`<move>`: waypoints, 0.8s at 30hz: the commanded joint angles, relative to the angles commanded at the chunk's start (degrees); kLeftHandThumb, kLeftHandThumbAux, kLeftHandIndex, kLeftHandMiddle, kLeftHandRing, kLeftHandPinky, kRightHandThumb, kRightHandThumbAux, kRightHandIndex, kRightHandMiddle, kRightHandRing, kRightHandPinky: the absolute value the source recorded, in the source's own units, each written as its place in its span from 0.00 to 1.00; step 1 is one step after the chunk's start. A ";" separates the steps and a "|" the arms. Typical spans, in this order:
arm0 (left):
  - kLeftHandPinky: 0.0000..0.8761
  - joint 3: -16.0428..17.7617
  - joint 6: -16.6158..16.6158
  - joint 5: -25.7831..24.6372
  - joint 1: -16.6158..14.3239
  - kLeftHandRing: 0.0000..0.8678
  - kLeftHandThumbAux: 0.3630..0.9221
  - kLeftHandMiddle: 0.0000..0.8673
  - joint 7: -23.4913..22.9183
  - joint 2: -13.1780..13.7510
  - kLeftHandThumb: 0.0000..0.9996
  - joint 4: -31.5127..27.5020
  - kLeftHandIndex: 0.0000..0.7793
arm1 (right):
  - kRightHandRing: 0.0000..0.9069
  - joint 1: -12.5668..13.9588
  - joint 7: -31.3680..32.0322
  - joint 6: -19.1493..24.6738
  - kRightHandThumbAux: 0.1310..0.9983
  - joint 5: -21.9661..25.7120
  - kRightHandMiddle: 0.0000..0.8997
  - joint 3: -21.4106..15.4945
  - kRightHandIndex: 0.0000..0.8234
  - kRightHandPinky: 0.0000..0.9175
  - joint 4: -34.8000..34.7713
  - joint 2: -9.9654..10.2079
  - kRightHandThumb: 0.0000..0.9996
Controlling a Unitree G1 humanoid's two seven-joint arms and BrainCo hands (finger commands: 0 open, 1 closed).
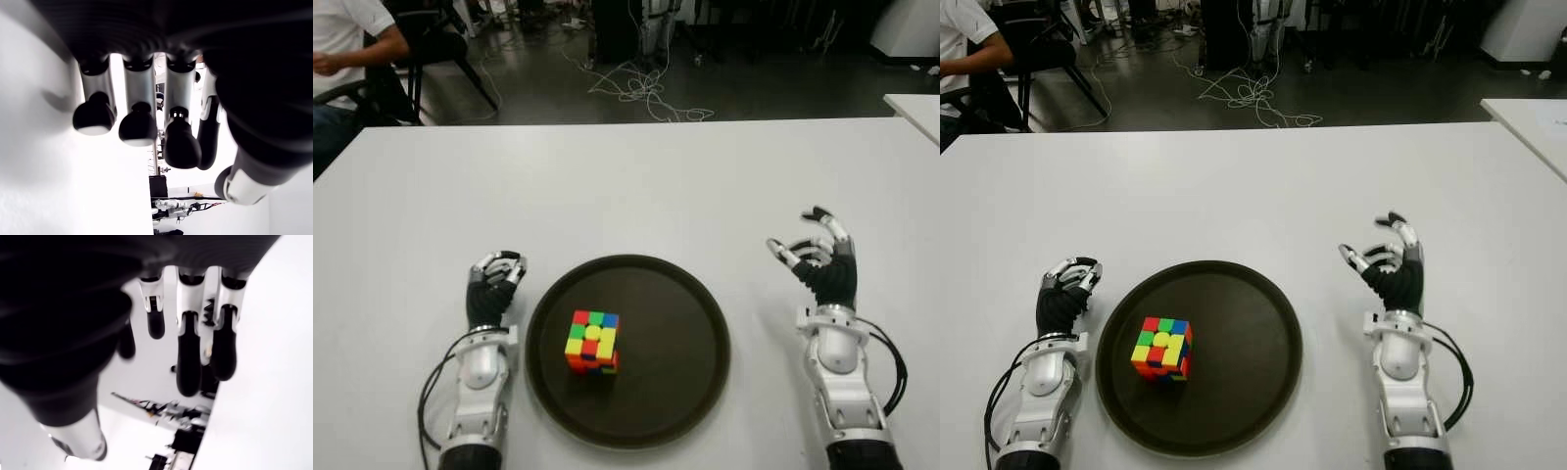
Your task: Pick up the Rubik's Cube and put it in the plate
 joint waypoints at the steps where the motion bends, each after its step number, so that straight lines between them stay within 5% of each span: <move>1: 0.95 0.00 0.05 0.03 0.01 0.96 0.60 0.93 0.01 0.00 0.72 -0.04 0.57 | 0.91 -0.11 -0.11 -0.67 0.81 -0.04 0.91 -0.02 0.89 0.89 0.76 0.01 0.16; 14: 0.95 0.83 -2.60 -0.72 -0.34 0.95 0.60 0.92 0.32 -0.68 0.72 1.54 0.57 | 0.94 -2.41 1.28 -19.42 0.79 2.90 0.95 -0.50 0.97 0.92 15.35 0.24 0.13; 24: 0.94 1.17 -3.24 -0.76 -0.73 0.95 0.60 0.92 0.37 -0.69 0.72 2.37 0.57 | 0.96 -2.54 3.45 -24.20 0.83 3.73 0.96 -0.44 0.98 0.95 18.49 0.26 0.06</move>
